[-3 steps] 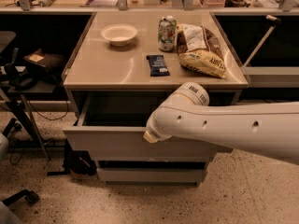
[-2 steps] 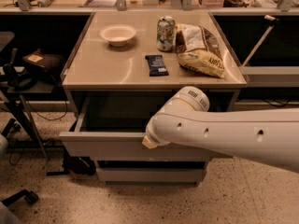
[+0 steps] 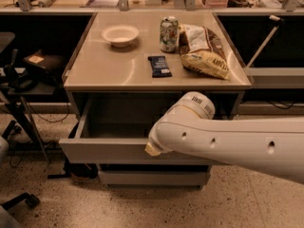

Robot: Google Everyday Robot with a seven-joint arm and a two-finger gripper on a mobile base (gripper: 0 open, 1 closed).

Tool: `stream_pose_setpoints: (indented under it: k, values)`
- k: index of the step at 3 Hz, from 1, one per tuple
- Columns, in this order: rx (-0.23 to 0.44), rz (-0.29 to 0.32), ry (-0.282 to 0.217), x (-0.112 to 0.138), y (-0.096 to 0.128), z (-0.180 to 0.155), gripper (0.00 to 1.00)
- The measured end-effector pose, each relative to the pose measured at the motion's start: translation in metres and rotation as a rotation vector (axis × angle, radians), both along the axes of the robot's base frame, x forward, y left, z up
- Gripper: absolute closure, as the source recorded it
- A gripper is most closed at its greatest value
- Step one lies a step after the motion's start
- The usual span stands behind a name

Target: Open top drawer

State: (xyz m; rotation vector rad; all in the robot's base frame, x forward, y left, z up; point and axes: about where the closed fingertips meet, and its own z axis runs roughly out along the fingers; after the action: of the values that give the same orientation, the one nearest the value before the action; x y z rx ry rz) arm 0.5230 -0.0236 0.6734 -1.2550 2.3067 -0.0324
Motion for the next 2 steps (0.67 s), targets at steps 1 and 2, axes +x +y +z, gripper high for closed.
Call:
stream_pose_setpoints:
  k: [1,2]
  values:
    - [0.000,0.000,0.000,-0.001,-0.001,0.000,1.00]
    - [-0.006,-0.011,-0.002,-0.012,-0.003,0.001,1.00]
